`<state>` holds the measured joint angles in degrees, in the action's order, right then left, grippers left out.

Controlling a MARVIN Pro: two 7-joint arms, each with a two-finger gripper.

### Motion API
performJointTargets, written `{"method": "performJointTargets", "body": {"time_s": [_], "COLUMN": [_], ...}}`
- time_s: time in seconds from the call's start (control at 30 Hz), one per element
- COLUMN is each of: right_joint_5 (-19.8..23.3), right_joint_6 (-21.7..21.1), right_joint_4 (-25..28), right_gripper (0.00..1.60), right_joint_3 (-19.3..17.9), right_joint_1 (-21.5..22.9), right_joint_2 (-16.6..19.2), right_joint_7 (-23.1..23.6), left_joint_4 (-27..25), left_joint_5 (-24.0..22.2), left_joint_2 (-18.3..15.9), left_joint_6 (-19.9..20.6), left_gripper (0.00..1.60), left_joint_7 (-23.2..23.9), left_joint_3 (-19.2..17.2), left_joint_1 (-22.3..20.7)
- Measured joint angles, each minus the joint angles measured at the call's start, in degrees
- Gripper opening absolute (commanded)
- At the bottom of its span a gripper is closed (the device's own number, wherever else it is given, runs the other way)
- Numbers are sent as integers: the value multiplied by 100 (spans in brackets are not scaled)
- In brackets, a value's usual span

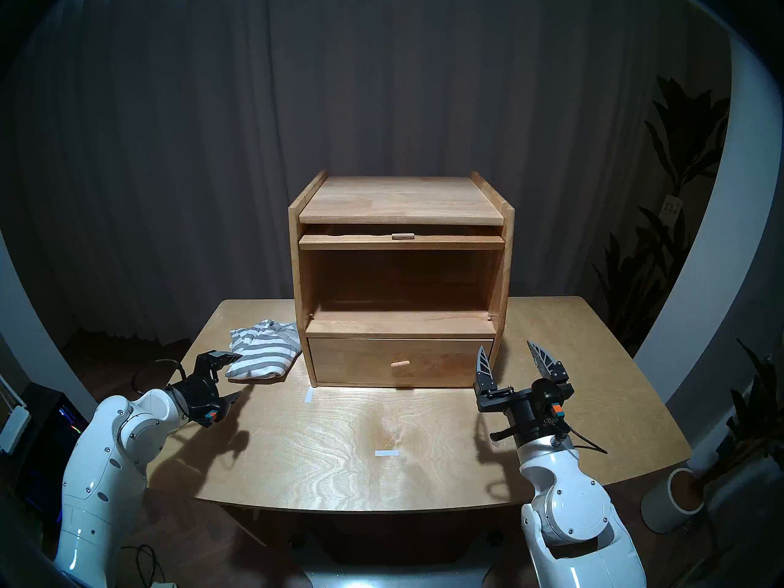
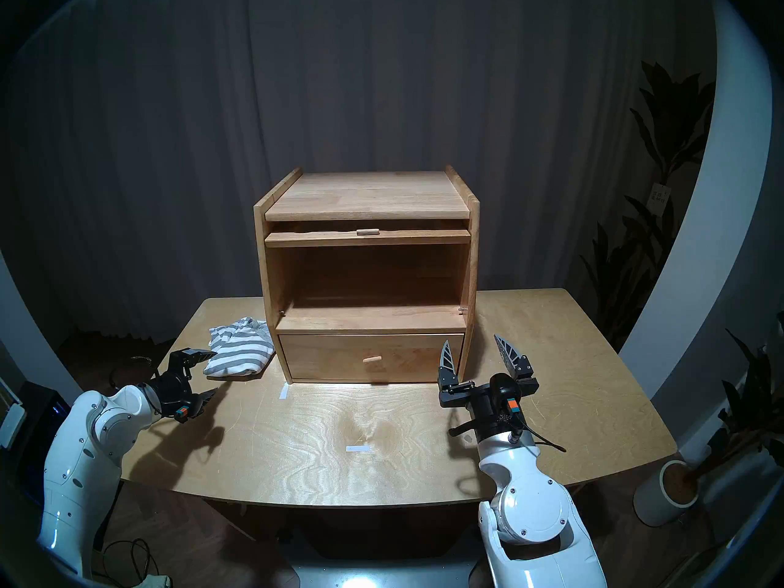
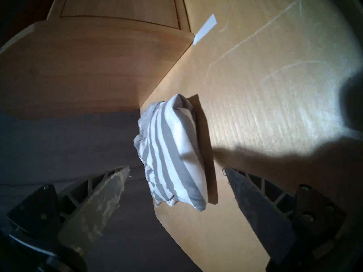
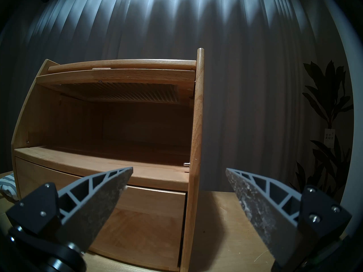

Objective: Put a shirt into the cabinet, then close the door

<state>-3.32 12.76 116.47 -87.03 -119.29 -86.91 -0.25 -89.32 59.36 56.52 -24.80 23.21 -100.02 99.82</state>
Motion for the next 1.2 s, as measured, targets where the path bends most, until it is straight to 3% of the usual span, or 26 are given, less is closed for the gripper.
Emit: {"method": "performJointTargets", "body": {"time_s": [0.47, 0.87, 0.9, 0.93, 0.97, 1.2], "right_joint_5": [0, 0, 0, 0, 0, 0], "right_joint_6": [0, -1, -1, -1, -1, -1], "right_joint_4": [5, 16, 16, 17, 17, 21], "right_gripper": [160, 160, 160, 160, 160, 160], "right_joint_3": [0, 0, 0, 0, 0, 0], "right_joint_1": [-2, -7, -7, -7, -7, -9], "right_joint_2": [0, 0, 0, 0, 0, 0], "right_joint_7": [0, 0, 0, 0, 0, 0], "left_joint_4": [975, 1317, 1332, 1350, 1373, 1467], "left_joint_5": [325, 126, 100, 72, 36, -240], "left_joint_2": [-20, -15, -13, -12, -9, 62], "left_joint_6": [331, 49, 30, 6, -22, -266], "left_gripper": [160, 160, 112, 35, 0, 0], "left_joint_7": [-510, -271, -254, -242, -228, -178], "left_joint_3": [648, 812, 817, 821, 824, 860], "left_joint_1": [-888, -1310, -1326, -1341, -1358, -1343]}}
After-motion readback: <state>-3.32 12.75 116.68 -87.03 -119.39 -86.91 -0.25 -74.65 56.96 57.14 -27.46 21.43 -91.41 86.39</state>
